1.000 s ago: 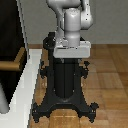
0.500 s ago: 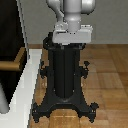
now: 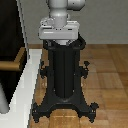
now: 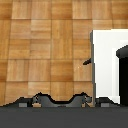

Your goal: Open the door by pressing down and pulling on the handle.

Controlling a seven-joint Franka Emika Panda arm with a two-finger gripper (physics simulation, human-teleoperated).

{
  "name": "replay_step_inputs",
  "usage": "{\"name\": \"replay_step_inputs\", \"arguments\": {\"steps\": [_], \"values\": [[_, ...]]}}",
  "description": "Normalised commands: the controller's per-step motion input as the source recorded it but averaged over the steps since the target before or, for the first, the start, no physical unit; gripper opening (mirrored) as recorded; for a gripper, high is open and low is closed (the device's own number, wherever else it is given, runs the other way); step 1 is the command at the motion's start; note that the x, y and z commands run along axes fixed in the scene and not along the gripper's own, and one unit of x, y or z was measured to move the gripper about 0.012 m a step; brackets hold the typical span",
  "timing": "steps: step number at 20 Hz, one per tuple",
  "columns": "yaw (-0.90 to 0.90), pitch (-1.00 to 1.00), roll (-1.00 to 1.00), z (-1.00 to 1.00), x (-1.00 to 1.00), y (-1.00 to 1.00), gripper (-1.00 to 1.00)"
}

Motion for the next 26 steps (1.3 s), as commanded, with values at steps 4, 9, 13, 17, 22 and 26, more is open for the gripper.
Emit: {"name": "replay_step_inputs", "arguments": {"steps": [4,9,13,17,22,26], "values": [[0.0,0.0,0.0,0.0,0.0,-1.0,1.0],[0.0,0.0,0.0,0.0,0.0,-1.0,1.0],[0.0,0.0,0.0,0.0,0.0,-1.0,1.0],[0.0,0.0,0.0,0.0,0.0,-0.75,1.0],[0.0,0.0,0.0,0.0,0.2,0.0,1.0],[0.0,0.0,0.0,0.0,0.25,0.0,1.0]]}}
